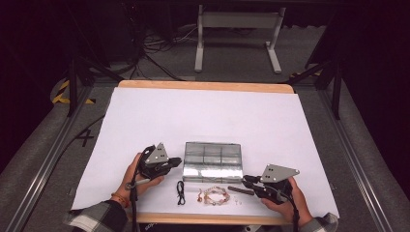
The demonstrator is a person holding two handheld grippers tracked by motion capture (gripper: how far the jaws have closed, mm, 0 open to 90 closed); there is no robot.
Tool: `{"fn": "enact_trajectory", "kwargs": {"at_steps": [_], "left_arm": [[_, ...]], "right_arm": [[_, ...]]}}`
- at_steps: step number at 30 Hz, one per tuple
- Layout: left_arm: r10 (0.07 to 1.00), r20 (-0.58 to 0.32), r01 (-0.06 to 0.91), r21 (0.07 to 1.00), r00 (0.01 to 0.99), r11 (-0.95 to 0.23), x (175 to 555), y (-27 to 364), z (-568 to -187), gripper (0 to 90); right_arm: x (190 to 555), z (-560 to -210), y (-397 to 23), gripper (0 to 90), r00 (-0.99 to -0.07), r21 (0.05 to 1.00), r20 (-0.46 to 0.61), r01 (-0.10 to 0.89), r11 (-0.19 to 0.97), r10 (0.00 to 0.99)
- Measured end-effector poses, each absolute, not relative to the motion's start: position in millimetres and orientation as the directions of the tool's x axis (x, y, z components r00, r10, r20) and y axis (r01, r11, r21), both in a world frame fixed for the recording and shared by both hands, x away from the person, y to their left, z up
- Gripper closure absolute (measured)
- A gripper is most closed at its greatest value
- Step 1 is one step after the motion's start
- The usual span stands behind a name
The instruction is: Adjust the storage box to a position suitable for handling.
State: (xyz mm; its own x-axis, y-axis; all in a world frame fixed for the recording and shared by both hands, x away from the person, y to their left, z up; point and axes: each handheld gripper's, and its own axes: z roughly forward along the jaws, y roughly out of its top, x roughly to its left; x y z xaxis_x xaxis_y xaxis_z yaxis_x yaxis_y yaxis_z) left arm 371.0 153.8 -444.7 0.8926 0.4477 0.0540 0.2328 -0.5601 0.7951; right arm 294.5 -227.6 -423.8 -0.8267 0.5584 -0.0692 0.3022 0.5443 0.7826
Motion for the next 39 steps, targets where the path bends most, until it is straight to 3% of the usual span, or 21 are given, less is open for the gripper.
{"fn": "enact_trajectory", "kwargs": {"at_steps": [20, 24, 26, 39], "left_arm": [[0.436, 0.047, 0.235, 0.788, 0.899, -0.569, 374.0, 148.4, -447.4, 90.0], [0.434, 0.039, 0.240, 0.787, 0.900, -0.569, 374.1, 148.5, -447.7, 90.0], [0.433, 0.036, 0.242, 0.785, 0.901, -0.570, 374.2, 148.3, -448.1, 90.0], [0.464, 0.079, 0.227, 0.792, 0.883, -0.567, 371.6, 154.3, -443.5, 88.1]], "right_arm": [[294.8, -424.4, -225.6, 78.7, -0.826, 0.789, -0.058, 0.306, 0.532, 0.561], [294.2, -423.4, -225.4, 80.3, -0.827, 0.784, -0.065, 0.304, 0.541, 0.559], [292.9, -420.2, -225.2, 88.8, -0.833, 0.795, -0.072, 0.285, 0.536, 0.549], [293.1, -415.2, -225.9, 88.2, -0.819, 0.815, -0.097, 0.260, 0.518, 0.565]]}}
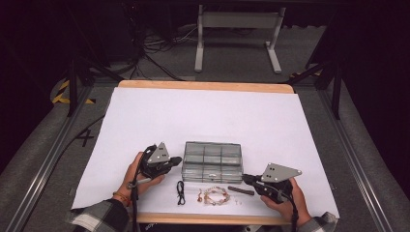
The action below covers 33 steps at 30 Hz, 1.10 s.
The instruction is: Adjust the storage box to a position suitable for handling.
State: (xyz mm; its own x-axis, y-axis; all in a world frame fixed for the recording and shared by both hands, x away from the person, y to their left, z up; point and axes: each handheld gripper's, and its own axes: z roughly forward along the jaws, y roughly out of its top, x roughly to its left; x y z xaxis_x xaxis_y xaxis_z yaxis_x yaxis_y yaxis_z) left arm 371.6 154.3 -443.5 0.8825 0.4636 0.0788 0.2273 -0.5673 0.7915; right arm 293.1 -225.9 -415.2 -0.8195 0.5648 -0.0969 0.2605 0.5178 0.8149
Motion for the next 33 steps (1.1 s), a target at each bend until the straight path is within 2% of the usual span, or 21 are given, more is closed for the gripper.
{"fn": "enact_trajectory", "kwargs": {"at_steps": [11, 13, 19, 26, 33], "left_arm": [[0.438, 0.106, 0.156, 0.839, 0.893, -0.522, 357, 159, -433, 77.4], [0.434, 0.115, 0.140, 0.847, 0.893, -0.513, 356, 159, -431, 71.0], [0.435, 0.147, 0.093, 0.870, 0.888, -0.484, 351, 153, -424, 59.0], [0.459, 0.163, 0.089, 0.873, 0.873, -0.479, 353, 148, -420, 57.5], [0.451, 0.182, 0.061, 0.879, 0.874, -0.472, 353, 143, -414, 62.6]], "right_arm": [[295, -409, -227, 88.7, -0.805, 0.840, -0.119, 0.231, 0.491, 0.582], [295, -408, -227, 89.0, -0.801, 0.845, -0.125, 0.223, 0.486, 0.586], [297, -403, -226, 89.7, -0.785, 0.861, -0.136, 0.208, 0.464, 0.605], [299, -401, -225, 89.9, -0.777, 0.866, -0.145, 0.201, 0.459, 0.613], [302, -397, -226, 87.6, -0.762, 0.868, -0.170, 0.184, 0.461, 0.625]]}}
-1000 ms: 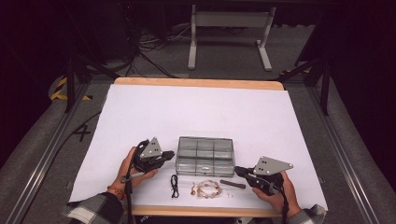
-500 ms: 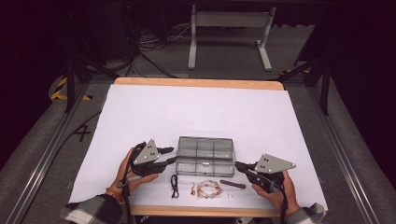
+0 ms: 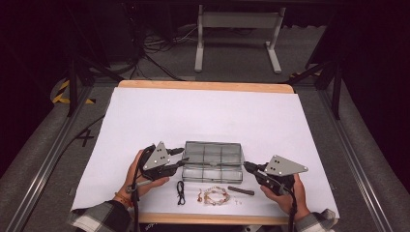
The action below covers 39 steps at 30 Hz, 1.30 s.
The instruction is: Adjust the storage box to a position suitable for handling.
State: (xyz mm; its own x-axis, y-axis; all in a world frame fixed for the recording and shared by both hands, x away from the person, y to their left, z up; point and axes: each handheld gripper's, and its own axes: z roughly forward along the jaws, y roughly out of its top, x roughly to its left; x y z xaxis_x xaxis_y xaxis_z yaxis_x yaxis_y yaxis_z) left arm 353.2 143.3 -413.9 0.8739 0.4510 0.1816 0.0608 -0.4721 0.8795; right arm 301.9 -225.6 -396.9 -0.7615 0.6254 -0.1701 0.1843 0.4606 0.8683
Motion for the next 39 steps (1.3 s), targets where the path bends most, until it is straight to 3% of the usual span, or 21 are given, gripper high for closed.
{"fn": "enact_trajectory", "kwargs": {"at_steps": [7, 19, 39], "left_arm": [[0.455, 0.171, 0.065, 0.887, 0.874, -0.458, 358, 145, -409, 67.9], [0.463, 0.131, 0.077, 0.912, 0.877, -0.404, 371, 149, -402, 74.8], [0.495, 0.024, 0.150, 0.940, 0.868, -0.308, 403, 151, -403, 82.4]], "right_arm": [[307, -393, -227, 75.3, -0.726, 0.875, -0.229, 0.138, 0.464, 0.649], [320, -388, -226, 82.3, -0.719, 0.897, -0.286, 0.032, 0.441, 0.633], [357, -382, -229, 84.0, -0.712, 0.940, -0.174, 0.087, 0.331, 0.680]]}}
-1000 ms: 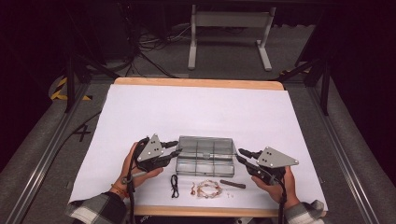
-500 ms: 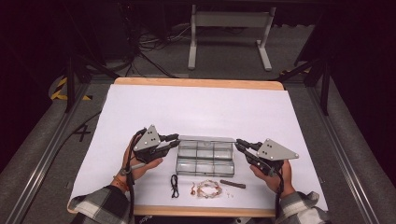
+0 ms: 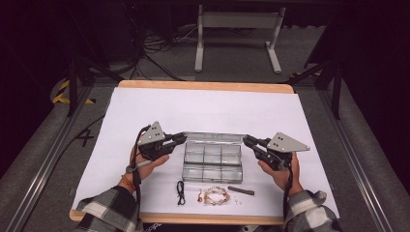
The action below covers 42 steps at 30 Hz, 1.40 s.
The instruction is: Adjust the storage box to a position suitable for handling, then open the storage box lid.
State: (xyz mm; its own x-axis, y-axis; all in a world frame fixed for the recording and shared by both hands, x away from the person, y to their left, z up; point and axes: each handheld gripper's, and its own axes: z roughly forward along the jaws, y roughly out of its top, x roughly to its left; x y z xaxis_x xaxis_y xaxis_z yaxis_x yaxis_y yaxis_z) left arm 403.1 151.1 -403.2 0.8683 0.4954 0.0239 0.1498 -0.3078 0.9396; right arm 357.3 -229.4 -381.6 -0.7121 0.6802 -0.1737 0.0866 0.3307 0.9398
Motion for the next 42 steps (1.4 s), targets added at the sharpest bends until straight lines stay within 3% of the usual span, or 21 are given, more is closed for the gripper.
{"fn": "enact_trajectory", "kwargs": {"at_steps": [16, 42], "left_arm": [[0.529, -0.063, 0.231, 0.938, 0.847, -0.258, 422, 148, -414, 85.0], [0.555, -0.095, 0.270, 0.932, 0.827, -0.242, 430, 142, -422, 85.0]], "right_arm": [[382, -399, -228, 84.5, -0.676, 0.949, -0.058, 0.192, 0.252, 0.734], [392, -409, -227, 85.1, -0.644, 0.956, -0.010, 0.219, 0.196, 0.765]]}}
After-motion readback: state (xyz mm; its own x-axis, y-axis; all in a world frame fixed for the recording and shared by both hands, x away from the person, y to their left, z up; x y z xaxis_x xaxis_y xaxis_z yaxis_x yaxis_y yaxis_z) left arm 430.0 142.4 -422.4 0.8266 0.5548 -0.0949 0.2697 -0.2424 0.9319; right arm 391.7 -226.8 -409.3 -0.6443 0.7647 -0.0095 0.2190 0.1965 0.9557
